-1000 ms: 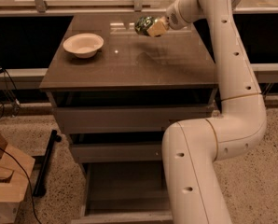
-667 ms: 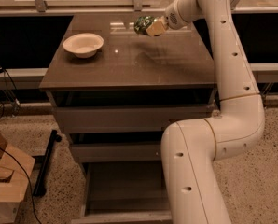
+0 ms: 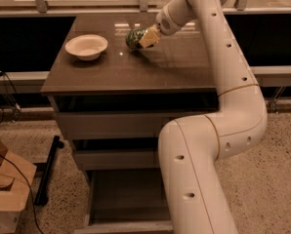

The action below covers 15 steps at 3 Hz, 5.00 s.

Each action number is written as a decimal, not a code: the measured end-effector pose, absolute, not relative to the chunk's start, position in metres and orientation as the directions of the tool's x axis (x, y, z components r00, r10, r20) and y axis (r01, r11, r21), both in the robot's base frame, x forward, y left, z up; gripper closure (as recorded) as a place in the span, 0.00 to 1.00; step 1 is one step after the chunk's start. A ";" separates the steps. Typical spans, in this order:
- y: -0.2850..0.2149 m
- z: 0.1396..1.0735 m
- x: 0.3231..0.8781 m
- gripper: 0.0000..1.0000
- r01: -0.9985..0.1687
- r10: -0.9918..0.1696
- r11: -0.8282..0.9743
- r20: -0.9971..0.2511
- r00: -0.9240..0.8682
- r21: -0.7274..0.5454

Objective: Place green can into bottom drawer

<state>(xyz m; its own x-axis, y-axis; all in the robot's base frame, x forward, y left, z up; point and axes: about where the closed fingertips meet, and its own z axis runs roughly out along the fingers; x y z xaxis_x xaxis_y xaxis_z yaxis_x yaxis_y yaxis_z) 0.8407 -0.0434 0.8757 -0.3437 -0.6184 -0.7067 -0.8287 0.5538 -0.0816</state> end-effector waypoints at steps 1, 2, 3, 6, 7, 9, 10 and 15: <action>-0.019 0.843 0.825 1.00 -0.875 -0.678 0.484 -0.635 -0.370 -0.008; -0.015 0.832 0.801 1.00 -0.902 -0.723 0.428 -0.580 -0.376 0.052; -0.057 0.885 0.767 1.00 -0.903 -0.724 0.427 -0.581 -0.371 0.045; -0.069 0.889 0.751 1.00 -0.900 -0.765 0.433 -0.510 -0.392 0.043; -0.083 0.904 0.735 1.00 -0.901 -0.758 0.430 -0.517 -0.397 0.062; -0.083 0.926 0.697 1.00 -0.966 -0.695 0.232 -0.676 -0.245 0.111; -0.081 0.929 0.680 1.00 -0.984 -0.670 0.140 -0.721 -0.175 0.109; -0.091 0.858 0.582 1.00 -0.969 -0.679 0.247 -0.710 -0.186 0.017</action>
Offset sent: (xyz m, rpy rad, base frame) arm 0.0009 0.0058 -0.0112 -0.1359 0.3202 0.2331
